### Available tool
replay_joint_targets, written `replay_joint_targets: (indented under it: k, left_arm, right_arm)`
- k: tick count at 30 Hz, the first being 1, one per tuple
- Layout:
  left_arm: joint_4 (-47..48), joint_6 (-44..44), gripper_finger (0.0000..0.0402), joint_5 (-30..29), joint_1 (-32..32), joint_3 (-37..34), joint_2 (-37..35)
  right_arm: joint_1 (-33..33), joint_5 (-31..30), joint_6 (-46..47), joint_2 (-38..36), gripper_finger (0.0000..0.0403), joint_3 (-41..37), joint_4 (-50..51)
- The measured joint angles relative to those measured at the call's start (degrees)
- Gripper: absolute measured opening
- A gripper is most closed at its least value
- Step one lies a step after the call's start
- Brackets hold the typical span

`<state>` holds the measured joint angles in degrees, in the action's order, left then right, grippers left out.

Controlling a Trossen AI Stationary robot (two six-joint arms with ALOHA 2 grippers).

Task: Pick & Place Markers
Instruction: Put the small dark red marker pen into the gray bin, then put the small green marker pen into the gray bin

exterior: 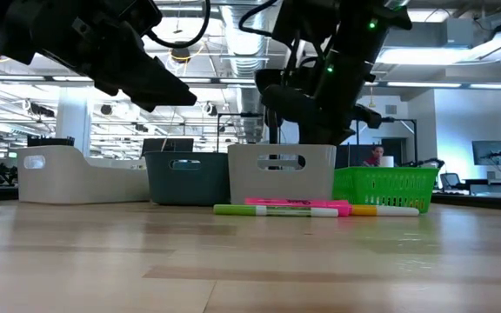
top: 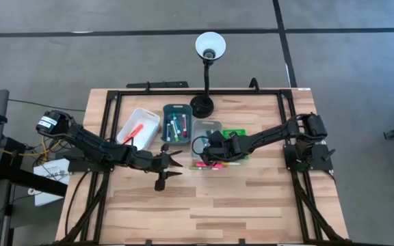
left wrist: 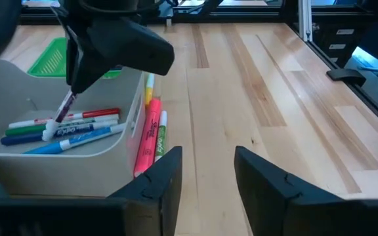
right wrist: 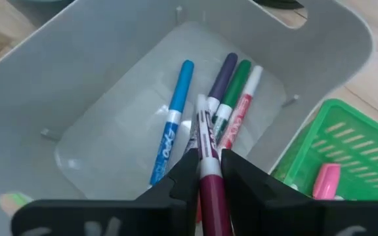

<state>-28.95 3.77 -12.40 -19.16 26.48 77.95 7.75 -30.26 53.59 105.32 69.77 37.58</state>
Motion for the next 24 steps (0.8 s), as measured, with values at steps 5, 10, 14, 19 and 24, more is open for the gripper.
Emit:
replay_joint_targets:
  k: [5, 10, 14, 19, 24]
  left_arm:
    - [-0.08, 0.16, 0.0136, 0.01, 0.00, 0.03, 0.24]
    - [-0.22, 2.63, 0.0136, 0.09, 0.00, 0.04, 2.53]
    - [-0.80, 2.95, 0.0136, 0.09, 0.00, 0.04, 7.01]
    - [-5.73, 2.71, 0.0136, 0.07, 0.33, 0.04, 14.38]
    - [-12.80, 2.66, 0.0136, -0.04, 2.44, 0.04, 20.55]
  right_arm:
    - [0.09, 0.09, -1.68, 0.00, 0.0067, -0.14, -0.22]
    - [0.13, -0.03, -3.53, 0.00, 0.0097, -0.14, -0.45]
    - [0.13, -0.78, -3.57, 0.00, 0.0128, -0.14, -0.55]
    - [0.13, -0.62, -3.57, 0.00, 0.0160, -0.14, -0.70]
    - [0.13, 0.05, -3.61, 0.00, 0.0177, -0.14, -1.05]
